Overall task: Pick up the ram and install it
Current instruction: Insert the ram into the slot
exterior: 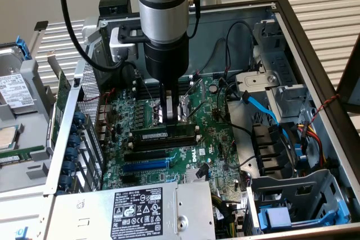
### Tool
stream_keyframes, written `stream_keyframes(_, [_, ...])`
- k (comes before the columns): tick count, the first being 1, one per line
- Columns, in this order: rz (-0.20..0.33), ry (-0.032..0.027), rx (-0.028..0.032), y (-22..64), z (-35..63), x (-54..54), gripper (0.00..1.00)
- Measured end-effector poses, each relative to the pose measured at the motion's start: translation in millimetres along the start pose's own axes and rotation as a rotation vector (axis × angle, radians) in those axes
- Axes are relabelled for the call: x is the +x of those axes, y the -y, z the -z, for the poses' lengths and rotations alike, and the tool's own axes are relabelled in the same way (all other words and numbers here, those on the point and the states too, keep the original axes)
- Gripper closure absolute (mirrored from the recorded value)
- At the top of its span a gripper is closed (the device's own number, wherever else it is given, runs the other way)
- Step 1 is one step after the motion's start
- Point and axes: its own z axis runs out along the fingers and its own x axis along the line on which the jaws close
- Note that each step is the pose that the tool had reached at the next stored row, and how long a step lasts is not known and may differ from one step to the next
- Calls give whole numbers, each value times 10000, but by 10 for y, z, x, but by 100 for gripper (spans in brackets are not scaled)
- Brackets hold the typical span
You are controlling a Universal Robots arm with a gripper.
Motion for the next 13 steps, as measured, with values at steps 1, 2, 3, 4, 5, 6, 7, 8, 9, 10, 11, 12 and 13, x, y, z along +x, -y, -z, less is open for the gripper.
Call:
stream_keyframes(1, [0,0,1,-1,-3,0,88])
stream_keyframes(2, [0,-1,1,-1,-4,0,88])
stream_keyframes(3, [0,-1,2,-2,-6,0,88])
stream_keyframes(4, [0,-2,2,-2,-8,0,88])
stream_keyframes(5, [0,-1,4,-2,-9,0,88])
stream_keyframes(6, [0,-1,6,-2,-11,0,88])
stream_keyframes(7, [0,1,10,-2,-14,-1,88])
stream_keyframes(8, [0,0,12,-2,-17,0,88])
stream_keyframes(9, [0,-1,15,-2,-19,-1,88])
stream_keyframes(10, [0,-2,17,-2,-19,0,88])
stream_keyframes(11, [0,-2,17,-2,-19,0,88])
stream_keyframes(12, [0,-3,17,-2,-19,0,88])
stream_keyframes(13, [0,-2,19,-3,-20,0,88])
